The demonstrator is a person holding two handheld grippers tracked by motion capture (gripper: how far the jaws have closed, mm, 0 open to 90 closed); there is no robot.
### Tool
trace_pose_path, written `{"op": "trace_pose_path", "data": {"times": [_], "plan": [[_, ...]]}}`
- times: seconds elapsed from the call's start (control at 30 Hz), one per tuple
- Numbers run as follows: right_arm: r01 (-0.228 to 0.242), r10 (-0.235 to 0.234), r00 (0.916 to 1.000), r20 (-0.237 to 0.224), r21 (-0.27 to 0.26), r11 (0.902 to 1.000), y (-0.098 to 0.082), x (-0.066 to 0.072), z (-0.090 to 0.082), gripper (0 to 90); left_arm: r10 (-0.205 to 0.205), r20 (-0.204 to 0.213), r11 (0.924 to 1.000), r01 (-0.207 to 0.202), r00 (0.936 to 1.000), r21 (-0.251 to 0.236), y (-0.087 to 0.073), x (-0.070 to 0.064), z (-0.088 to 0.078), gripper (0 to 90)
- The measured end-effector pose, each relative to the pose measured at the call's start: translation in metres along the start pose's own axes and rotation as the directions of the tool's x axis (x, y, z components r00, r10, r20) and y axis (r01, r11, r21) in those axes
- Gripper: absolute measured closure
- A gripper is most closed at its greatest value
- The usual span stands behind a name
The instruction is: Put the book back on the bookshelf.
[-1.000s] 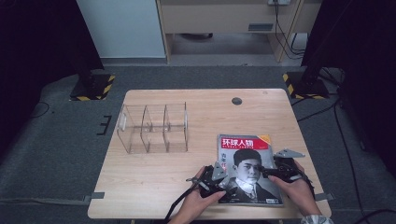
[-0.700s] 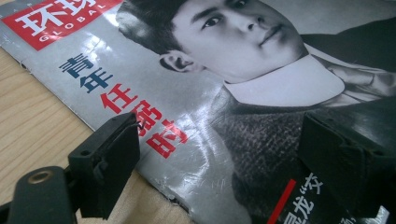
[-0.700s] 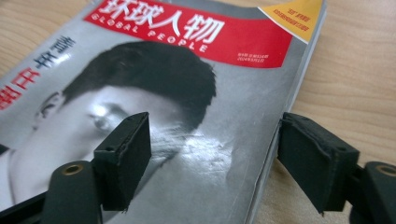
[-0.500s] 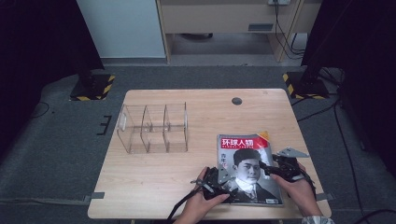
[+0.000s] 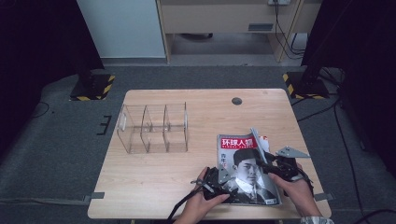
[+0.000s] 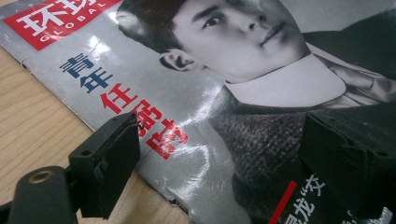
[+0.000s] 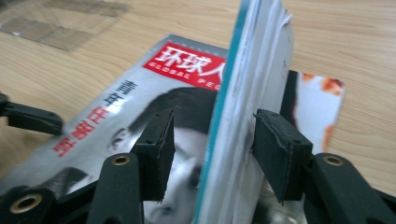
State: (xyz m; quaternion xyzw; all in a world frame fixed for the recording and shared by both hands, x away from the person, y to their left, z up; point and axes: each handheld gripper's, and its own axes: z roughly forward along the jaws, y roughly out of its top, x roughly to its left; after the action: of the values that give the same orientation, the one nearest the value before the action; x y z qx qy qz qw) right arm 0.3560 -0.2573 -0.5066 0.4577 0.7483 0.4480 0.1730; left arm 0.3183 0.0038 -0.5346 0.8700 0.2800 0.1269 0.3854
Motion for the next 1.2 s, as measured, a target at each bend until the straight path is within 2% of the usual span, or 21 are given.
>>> {"op": "trace_pose_path", "data": {"times": [0.13, 0.2, 0.3, 0.4, 0.67, 0.77, 1.0, 1.13, 1.2], "plan": [[0.018, -0.018, 0.9998, 0.002, 0.009, 0.9998, -0.001, 0.003, 0.004, 47.0, 0.000, 0.000, 1.0000, 0.000, 1.0000, 0.000, 0.000, 0.000, 0.000, 11.6], [0.010, -0.010, 0.9999, 0.004, 0.013, 0.9999, -0.001, 0.003, 0.005, 45.9, 0.000, 0.000, 1.0000, 0.000, 1.0000, 0.000, 0.000, 0.000, 0.000, 11.6], [0.018, -0.020, 0.9995, 0.025, 0.058, 0.9982, -0.005, 0.002, 0.010, 42.6, 0.000, 0.000, 1.0000, 0.000, 1.0000, 0.000, 0.000, 0.000, 0.000, 11.6], [0.035, -0.038, 0.9983, 0.043, 0.078, 0.9964, -0.007, 0.003, 0.011, 40.1, 0.000, 0.000, 1.0000, 0.000, 1.0000, 0.000, 0.000, 0.000, 0.000, 11.6], [0.024, -0.029, 0.9988, 0.039, 0.109, 0.9938, -0.007, 0.002, 0.017, 30.4, -0.001, -0.001, 1.0000, 0.001, 1.0000, 0.000, 0.000, 0.000, 0.000, 11.6], [0.002, -0.007, 0.9990, 0.044, 0.114, 0.9935, -0.007, -0.004, 0.020, 28.1, -0.001, -0.001, 1.0000, 0.001, 1.0000, 0.001, 0.000, 0.000, 0.000, 11.6], [-0.011, 0.007, 0.9995, 0.030, 0.112, 0.9937, -0.007, -0.009, 0.020, 29.8, -0.005, -0.006, 1.0000, 0.005, 1.0000, 0.002, 0.001, -0.001, 0.001, 11.4], [-0.012, 0.010, 0.9998, 0.019, 0.119, 0.9928, -0.007, -0.008, 0.021, 25.9, -0.006, -0.006, 1.0000, 0.006, 1.0000, 0.001, 0.001, -0.001, 0.001, 11.4], [-0.010, 0.011, 0.9999, -0.006, 0.123, 0.9924, -0.007, -0.010, 0.022, 18.7, -0.006, -0.006, 1.0000, 0.006, 1.0000, 0.002, 0.001, -0.001, 0.001, 11.4]]}}
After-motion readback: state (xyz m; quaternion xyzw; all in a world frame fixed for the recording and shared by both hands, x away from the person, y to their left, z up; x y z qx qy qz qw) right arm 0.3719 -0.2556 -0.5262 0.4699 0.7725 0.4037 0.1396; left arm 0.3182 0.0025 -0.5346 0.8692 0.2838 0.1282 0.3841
